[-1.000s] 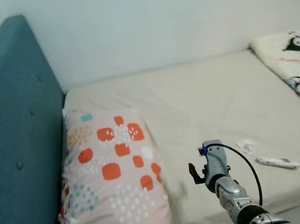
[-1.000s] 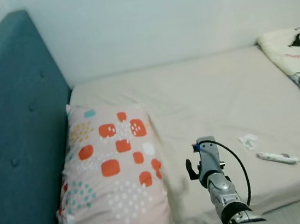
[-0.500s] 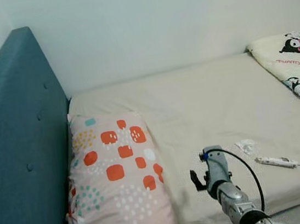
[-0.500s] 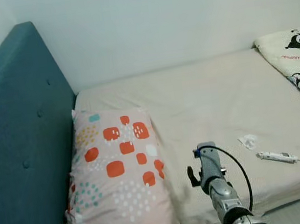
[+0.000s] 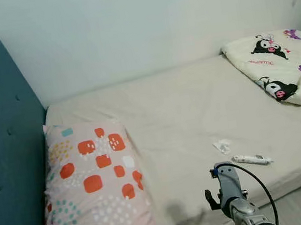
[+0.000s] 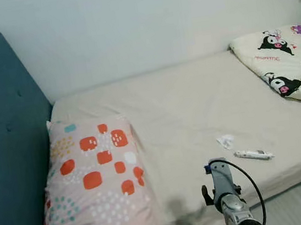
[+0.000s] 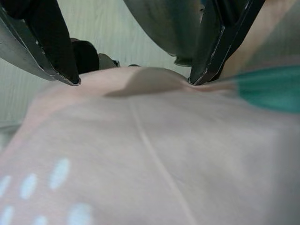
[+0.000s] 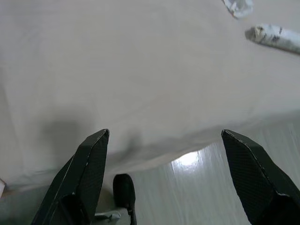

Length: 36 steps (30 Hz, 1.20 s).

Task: Clean up the room

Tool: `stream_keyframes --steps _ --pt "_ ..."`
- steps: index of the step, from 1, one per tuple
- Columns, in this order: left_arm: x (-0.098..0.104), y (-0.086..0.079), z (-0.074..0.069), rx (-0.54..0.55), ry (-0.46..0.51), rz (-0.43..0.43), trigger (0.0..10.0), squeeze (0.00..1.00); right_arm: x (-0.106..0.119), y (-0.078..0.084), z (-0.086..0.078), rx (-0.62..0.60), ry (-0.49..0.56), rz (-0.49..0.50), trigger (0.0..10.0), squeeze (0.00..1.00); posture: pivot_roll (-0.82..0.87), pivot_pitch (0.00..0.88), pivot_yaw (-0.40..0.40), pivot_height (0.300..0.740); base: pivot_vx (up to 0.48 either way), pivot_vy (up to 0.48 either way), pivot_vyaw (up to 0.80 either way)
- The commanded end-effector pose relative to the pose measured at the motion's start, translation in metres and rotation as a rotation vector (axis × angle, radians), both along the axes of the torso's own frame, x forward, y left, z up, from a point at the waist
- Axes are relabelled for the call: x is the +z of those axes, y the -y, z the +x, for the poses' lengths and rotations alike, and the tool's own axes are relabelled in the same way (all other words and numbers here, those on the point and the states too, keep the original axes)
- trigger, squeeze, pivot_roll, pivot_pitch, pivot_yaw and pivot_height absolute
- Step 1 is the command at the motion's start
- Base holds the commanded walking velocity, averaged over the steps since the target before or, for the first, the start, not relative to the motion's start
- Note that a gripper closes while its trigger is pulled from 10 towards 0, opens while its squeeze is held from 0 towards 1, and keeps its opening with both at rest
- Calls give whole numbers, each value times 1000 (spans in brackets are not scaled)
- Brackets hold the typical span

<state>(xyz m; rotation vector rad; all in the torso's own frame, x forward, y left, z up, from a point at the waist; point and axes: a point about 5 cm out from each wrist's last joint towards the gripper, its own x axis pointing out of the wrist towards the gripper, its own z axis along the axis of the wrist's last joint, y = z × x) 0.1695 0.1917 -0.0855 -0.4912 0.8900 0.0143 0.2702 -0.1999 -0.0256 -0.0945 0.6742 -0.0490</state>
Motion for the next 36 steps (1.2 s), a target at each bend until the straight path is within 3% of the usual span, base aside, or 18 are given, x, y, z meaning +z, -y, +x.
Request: stream_keyframes --steps 1,34,36 --pt "-4 3 -8 -6 -29 -11 10000 0 -2 -3 -1 2 -10 5 10000 0 -93 74 11 740 0 -480 0" --pt "14 19 31 -29 108 -97 10000 0 8 -6 10 23 29 2 10000 0 -103 67 9 740 0 -480 0" --pt "22 25 45 -36 167 -121 10000 0 8 -7 10 22 31 6 10000 0 -102 72 10 740 0 -480 0"
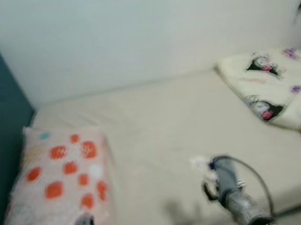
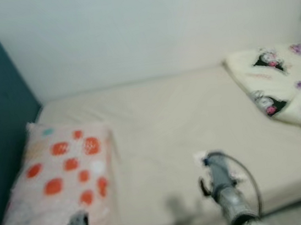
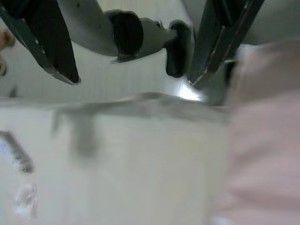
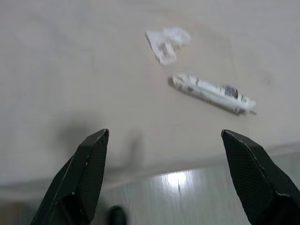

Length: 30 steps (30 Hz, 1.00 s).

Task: Clean up the room

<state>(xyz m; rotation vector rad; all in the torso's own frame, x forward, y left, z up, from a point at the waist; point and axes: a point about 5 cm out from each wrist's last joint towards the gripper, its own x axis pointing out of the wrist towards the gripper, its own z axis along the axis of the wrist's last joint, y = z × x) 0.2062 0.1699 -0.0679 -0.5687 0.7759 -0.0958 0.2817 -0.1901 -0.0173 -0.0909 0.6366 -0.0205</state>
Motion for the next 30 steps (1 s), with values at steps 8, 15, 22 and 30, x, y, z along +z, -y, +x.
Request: stream_keyframes --steps 8,15,22,30 --pt "32 18 47 -46 194 -56 10000 0 2 1 1 10 24 41 10000 0 -103 75 11 740 0 -480 0" --pt "44 24 61 -65 250 -71 10000 0 2 -1 1 41 24 28 10000 0 -103 76 12 740 0 -480 775" --pt "54 38 72 -118 305 -94 10000 0 2 0 2 32 22 13 10000 0 -107 75 11 740 0 -480 773" --pt "60 43 79 -140 317 -24 10000 0 2 8 1 -29 13 -36 10000 0 -112 76 9 740 0 -276 97"
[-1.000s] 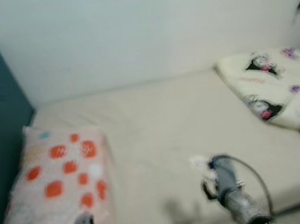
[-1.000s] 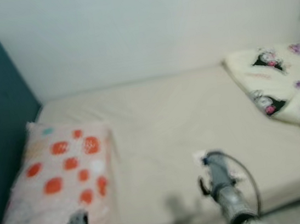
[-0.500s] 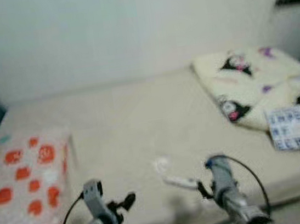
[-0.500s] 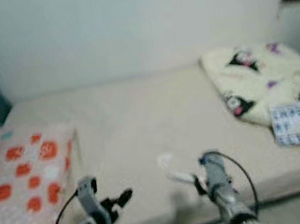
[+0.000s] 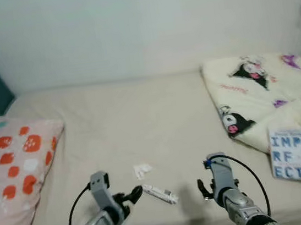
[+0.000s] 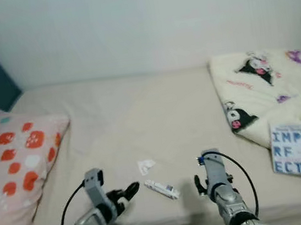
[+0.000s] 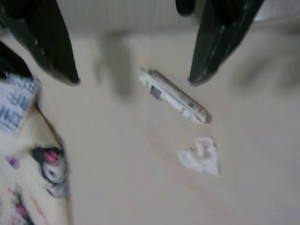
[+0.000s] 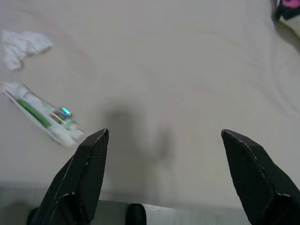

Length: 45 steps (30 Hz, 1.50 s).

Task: Clean up the room

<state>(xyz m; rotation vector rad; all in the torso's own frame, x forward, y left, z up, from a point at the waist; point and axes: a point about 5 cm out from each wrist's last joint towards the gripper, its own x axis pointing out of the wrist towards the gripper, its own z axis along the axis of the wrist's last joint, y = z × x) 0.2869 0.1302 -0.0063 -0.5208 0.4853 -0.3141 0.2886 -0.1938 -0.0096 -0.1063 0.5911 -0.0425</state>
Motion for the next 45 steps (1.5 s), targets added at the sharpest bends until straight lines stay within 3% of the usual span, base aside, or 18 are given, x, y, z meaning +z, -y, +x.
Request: stream_keyframes --steps 1,8,22,36,45 --pt "1 2 2 0 -1 12 10000 0 -5 4 -6 -24 -29 -5 10000 0 -114 76 9 740 0 0 0" --pt "11 -4 12 42 36 8 10000 0 -3 3 -4 -29 -13 2 10000 0 -116 77 7 740 0 0 0" --pt "21 -20 23 142 81 92 10000 0 1 1 2 -24 2 7 10000 0 -123 84 2 715 0 0 0" --pt "20 -20 22 151 75 118 10000 0 12 -6 12 43 71 50 10000 0 -126 75 1 675 0 0 0" --pt "19 -23 21 162 78 145 10000 0 29 -16 28 105 144 93 10000 0 -116 78 -3 640 0 0 0"
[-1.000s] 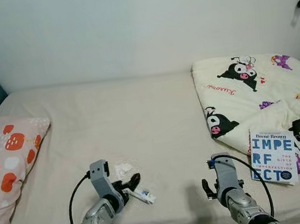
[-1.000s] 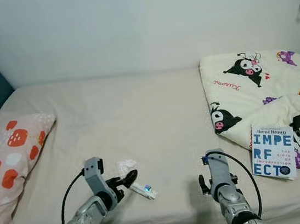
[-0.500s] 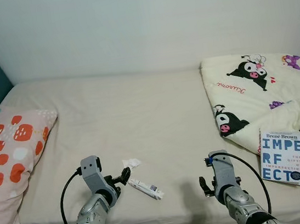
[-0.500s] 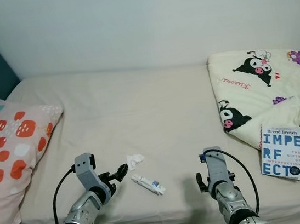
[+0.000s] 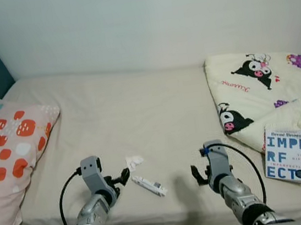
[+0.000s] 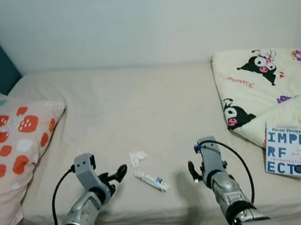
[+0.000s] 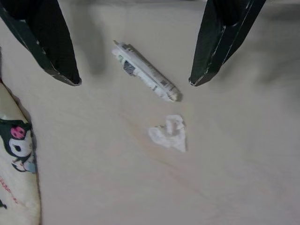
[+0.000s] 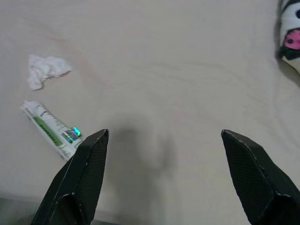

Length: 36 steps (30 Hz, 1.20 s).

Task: Clean up the room

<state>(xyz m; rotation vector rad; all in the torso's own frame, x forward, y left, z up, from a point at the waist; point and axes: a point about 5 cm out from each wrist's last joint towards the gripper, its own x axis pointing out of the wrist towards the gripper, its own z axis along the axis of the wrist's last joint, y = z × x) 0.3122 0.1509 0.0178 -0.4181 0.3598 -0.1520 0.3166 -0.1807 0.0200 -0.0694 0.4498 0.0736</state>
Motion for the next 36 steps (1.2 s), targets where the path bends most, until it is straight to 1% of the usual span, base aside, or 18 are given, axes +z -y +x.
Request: stream_keyframes --steps 1,2,3,5,16,20,25,32,33,35,36 --pt "-6 -3 -5 2 -24 19 10000 0 0 -3 0 -1 6 27 10000 0 -116 78 -3 640 0 0 0" --pt "-6 -3 -5 2 -24 19 10000 0 0 -3 0 -1 6 27 10000 0 -116 78 -3 640 0 0 0" --pt "-6 -2 -5 4 -25 18 10000 0 4 -6 2 12 36 52 10000 0 -115 82 -5 636 0 0 0" --pt "-7 -2 -6 4 -26 18 10000 0 4 -7 3 16 43 55 10000 0 -115 83 -5 636 0 0 0" --pt "-7 -1 -6 4 -24 19 10000 0 5 -9 3 35 47 61 10000 0 -115 90 -5 636 0 0 0" --pt "-6 -1 -5 4 -16 18 10000 0 8 -10 6 38 39 57 10000 0 -112 91 -6 626 0 0 0" --pt "-2 1 -3 1 0 13 10000 0 15 -14 13 71 63 68 10000 0 -107 94 -4 606 0 0 0" --pt "0 3 -1 -7 13 0 10000 0 18 -18 15 96 75 70 10000 0 -105 96 -3 591 0 0 0" --pt "1 4 0 -14 20 -4 10000 0 17 -21 14 109 77 79 10000 0 -100 102 1 581 0 0 0" --pt "1 4 0 -14 20 -4 10000 0 17 -21 14 109 77 79 10000 0 -100 102 1 581 0 0 0" --pt "2 5 0 -21 28 -6 10000 0 17 -23 13 134 76 85 10000 0 -95 110 5 571 0 0 0"
